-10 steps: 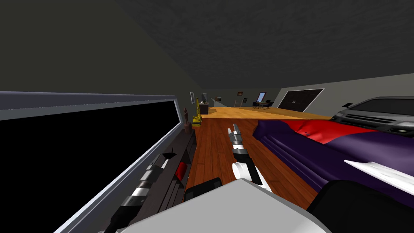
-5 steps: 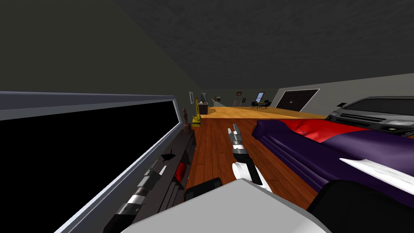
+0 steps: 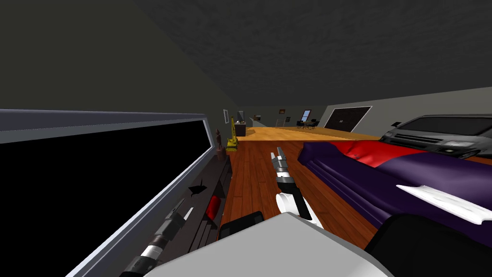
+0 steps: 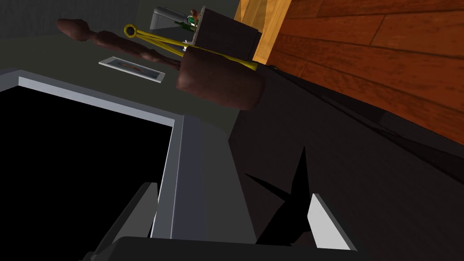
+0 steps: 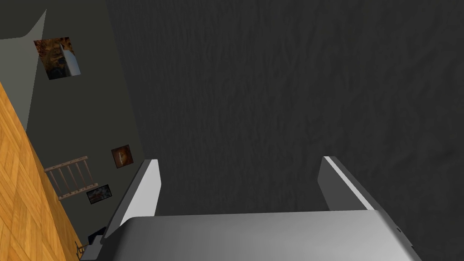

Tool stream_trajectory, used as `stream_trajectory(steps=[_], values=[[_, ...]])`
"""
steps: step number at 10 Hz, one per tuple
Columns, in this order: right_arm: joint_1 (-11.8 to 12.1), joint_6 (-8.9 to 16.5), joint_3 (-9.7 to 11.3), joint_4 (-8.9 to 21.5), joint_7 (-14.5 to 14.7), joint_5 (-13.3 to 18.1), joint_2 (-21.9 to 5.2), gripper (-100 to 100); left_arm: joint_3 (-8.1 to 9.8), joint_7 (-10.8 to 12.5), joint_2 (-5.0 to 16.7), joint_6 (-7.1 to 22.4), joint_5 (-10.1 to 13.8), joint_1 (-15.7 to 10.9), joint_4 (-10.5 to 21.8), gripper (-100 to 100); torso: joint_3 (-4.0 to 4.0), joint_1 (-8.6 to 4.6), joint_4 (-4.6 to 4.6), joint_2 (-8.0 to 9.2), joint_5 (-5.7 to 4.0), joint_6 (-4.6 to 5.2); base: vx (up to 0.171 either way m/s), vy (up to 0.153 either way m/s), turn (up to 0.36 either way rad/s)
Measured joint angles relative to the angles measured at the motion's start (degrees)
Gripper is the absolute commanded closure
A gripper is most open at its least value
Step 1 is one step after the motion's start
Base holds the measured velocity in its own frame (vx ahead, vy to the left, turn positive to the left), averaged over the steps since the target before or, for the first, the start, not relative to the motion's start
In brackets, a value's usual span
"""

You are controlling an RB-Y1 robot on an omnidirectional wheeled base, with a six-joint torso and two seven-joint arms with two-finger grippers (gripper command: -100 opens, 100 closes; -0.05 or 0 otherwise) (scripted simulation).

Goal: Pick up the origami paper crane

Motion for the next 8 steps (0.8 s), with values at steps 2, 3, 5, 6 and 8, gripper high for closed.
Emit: stream_trajectory(steps=[2,3,5,6,8], values=[[0.0,0.0,0.0,0.0,0.0,0.0,0.0,0,-0.51,1.04,0.35,-0.52,-0.19,-0.46,2.74,-100,0.03,-0.01,0.01,0.06,0.01,-0.01,0.023,0.0,-0.025],[0.0,0.0,0.0,0.0,0.0,0.0,0.0,0,-0.93,1.89,1.05,-0.85,-0.28,-0.79,4.42,-100,0.03,-0.02,0.01,0.05,0.0,0.01,0.035,0.004,-0.027],[0.0,0.0,0.0,0.0,0.0,0.0,0.0,0,-1.65,3.47,2.07,-1.43,-0.48,-1.29,7.47,-100,-0.01,0.0,0.0,-0.02,0.0,0.01,0.067,0.005,-0.076],[0.0,0.0,0.0,0.0,0.0,0.0,0.0,0,-2.12,4.69,3.1,-0.74,-0.61,-0.96,7.78,-100,-0.07,0.0,-0.02,-0.12,0.0,0.01,0.07,0.006,-0.032],[0.0,0.0,0.0,0.0,0.0,0.0,0.0,0,-3.14,5.96,3.5,-1.61,-1.06,-1.75,11.46,-100,-0.07,-0.02,-0.02,-0.11,0.0,0.01,0.08,0.0,-0.072]])
